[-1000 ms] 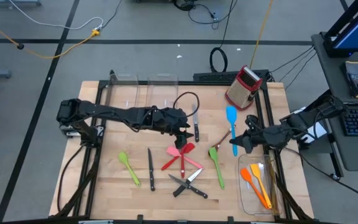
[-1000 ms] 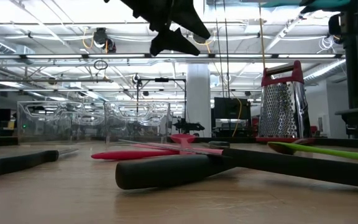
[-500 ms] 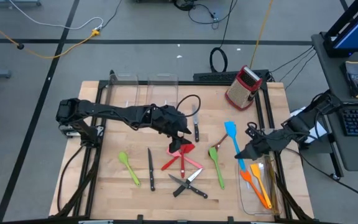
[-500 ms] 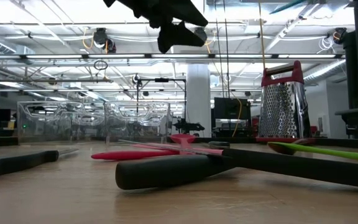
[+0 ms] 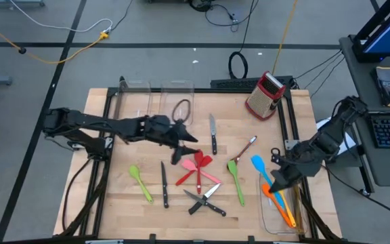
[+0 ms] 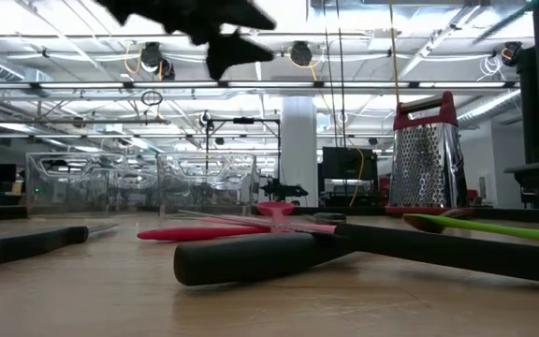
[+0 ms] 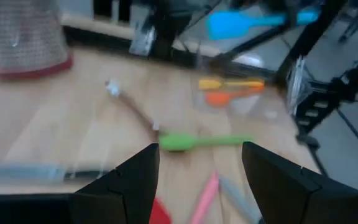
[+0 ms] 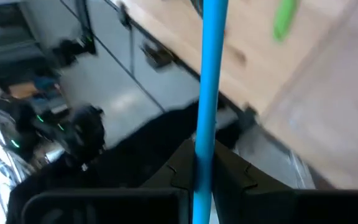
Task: Pick & Place Kitchen Items
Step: Put the blue spatula into the bottom transparent bin
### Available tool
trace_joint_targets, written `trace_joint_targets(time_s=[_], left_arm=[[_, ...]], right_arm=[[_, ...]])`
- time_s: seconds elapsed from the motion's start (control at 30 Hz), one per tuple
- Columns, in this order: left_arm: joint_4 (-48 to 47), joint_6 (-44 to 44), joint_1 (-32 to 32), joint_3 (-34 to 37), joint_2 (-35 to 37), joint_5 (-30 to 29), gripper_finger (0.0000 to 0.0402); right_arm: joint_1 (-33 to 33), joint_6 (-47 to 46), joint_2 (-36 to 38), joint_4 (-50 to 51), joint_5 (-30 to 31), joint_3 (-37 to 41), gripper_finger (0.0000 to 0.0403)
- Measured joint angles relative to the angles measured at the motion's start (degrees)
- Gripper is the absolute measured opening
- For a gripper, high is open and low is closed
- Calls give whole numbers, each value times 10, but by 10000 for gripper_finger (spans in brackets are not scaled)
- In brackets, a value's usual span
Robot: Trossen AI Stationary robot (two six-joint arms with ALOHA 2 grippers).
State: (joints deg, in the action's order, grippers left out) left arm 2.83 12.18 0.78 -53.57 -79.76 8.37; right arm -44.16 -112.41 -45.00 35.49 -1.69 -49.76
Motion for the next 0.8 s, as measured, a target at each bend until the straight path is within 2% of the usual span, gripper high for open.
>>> trace_joint_targets(time_s=[0.23, 0.4, 0.57, 0.8], left_arm=[[65, -1, 0, 111, 109, -21, 235], [67, -3, 0, 165, 188, -49, 234], [47, -6, 3, 195, 250, -59, 235], [42, -6, 0, 208, 289, -60, 235]], right_arm=[[-76, -112, -27, -3, -71, 0, 21], [-133, -195, -52, -6, -75, 0, 21], [-149, -202, -80, -7, -74, 0, 21], [-148, -200, -113, 46, -74, 0, 21]])
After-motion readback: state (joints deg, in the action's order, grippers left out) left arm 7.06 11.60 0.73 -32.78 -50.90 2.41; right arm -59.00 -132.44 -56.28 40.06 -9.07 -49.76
